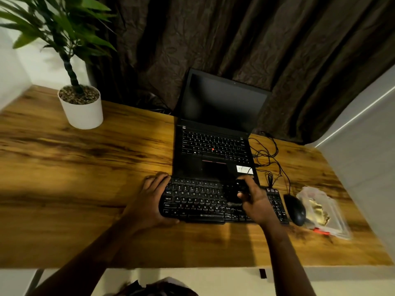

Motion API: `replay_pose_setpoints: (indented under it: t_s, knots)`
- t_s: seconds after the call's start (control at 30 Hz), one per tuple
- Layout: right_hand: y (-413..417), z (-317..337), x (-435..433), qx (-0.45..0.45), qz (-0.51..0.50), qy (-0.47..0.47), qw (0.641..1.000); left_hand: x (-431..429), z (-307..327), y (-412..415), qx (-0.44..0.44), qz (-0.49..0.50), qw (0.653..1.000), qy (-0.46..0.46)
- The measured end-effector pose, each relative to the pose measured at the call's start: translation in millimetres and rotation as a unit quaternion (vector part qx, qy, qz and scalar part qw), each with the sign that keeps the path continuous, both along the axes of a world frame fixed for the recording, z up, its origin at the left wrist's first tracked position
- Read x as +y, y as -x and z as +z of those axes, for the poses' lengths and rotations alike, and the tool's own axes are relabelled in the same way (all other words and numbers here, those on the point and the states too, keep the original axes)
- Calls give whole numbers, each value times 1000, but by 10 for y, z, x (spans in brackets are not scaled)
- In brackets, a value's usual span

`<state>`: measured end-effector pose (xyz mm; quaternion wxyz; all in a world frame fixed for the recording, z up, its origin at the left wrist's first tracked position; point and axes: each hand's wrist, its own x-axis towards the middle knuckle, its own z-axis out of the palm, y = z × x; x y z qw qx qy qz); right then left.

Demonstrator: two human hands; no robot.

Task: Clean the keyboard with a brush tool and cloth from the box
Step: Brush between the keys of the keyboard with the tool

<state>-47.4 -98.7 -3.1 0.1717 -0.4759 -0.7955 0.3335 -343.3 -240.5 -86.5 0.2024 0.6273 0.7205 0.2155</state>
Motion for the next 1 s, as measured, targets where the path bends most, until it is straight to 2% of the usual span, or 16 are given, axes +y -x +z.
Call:
replay_pose_setpoints:
  t_s: [0.27, 0.53, 0.8, 1.0]
  knots:
    - [372, -14, -143, 35, 58, 5, 998, 15, -35, 14, -5, -4, 1000, -2]
    - [217, -2, -39, -44, 40, -2, 998, 24, -33, 13, 5, -1, 1000, 8]
    - [515, -42, -206, 14, 83, -14, 996, 21, -36, 17, -1, -9, 1000, -8]
    - [299, -22, -62, -72, 34, 1, 997, 35, -32, 15, -3, -11, 1000, -4]
